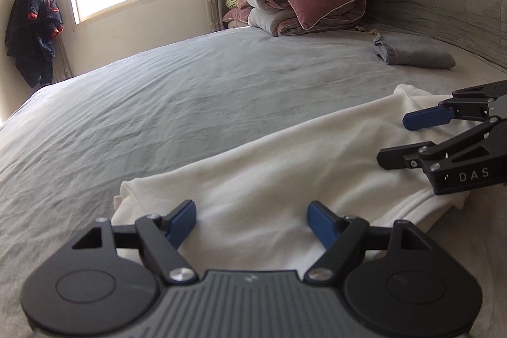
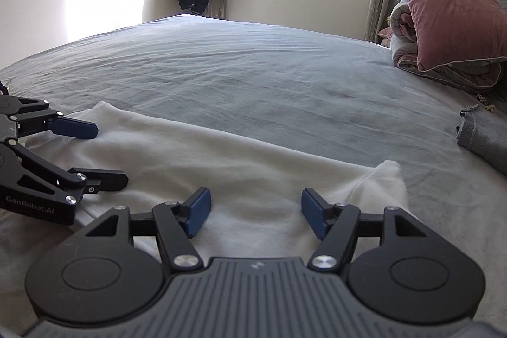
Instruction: Fold clothes
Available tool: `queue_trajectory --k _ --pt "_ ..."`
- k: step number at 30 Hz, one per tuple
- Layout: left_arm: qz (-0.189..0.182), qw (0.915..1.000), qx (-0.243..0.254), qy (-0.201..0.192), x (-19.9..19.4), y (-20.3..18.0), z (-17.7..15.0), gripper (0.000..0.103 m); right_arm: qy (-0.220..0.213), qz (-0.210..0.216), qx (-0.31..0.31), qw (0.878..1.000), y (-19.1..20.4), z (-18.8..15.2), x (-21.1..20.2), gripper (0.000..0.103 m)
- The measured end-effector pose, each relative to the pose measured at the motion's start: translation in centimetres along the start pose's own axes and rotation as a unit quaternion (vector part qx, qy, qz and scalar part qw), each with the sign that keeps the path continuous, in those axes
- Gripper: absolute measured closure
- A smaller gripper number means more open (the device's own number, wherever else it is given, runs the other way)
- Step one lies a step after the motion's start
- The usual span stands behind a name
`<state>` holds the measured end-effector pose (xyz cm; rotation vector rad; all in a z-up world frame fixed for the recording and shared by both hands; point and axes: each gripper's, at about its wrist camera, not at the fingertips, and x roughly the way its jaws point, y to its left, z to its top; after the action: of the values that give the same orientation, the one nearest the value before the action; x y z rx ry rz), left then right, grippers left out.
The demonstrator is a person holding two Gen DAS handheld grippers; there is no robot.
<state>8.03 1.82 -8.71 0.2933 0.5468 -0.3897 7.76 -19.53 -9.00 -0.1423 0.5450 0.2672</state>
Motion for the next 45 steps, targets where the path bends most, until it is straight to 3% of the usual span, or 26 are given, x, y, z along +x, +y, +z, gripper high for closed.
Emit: queue_trajectory --k 5,11,20,25,28,31,39,42,45 --pt "-0.019 0.9996 0.019 -0.009 -2.0 0.8 -1.4 0.023 0.003 0.017 -0.025 1.0 -0.3 -1.3 -1.8 0.033" --pt "-0.04 0.9987 -0.006 -0.031 -4.2 2.6 -2.0 0.023 -0.001 0.03 -0.042 0.999 -1.0 -2.5 -4.2 0.032" --pt "-0.052 0.9953 -0.049 -0.065 -5.0 4.1 -0.7 0.022 -0.038 0.002 -0.023 0.999 -2.0 -0.7 -5.2 0.032" --pt "-0.044 0.9971 -0.061 -0.016 -2.5 4.0 -0.7 0.022 -0.011 -0.027 0.007 1.0 -3.4 -1.1 -3.6 0.032" --pt "-0.038 0.9986 -0.037 0.002 -2.0 3.7 -1.9 0.021 0.017 -0.018 0.06 0.998 -5.3 -2.5 -2.7 0.034" --pt "-0.038 0.9984 -0.04 0.004 -2.3 3.8 -2.2 0.02 0.015 -0.011 0.081 0.997 -5.7 -3.1 -2.8 0.033" --pt "-0.043 0.9903 -0.132 0.005 -4.1 6.4 -1.1 0.02 0.015 -0.013 0.075 0.997 -4.4 -1.5 -3.6 0.032" --pt "-0.024 0.9833 -0.18 0.016 -3.9 8.1 -1.0 0.02 0.012 -0.007 0.078 0.997 -4.0 -1.0 -3.9 0.032" --pt "-0.016 0.9702 -0.237 0.046 -2.8 9.9 -1.4 0.021 0.011 -0.009 0.074 0.997 -3.4 -0.6 -3.8 0.032"
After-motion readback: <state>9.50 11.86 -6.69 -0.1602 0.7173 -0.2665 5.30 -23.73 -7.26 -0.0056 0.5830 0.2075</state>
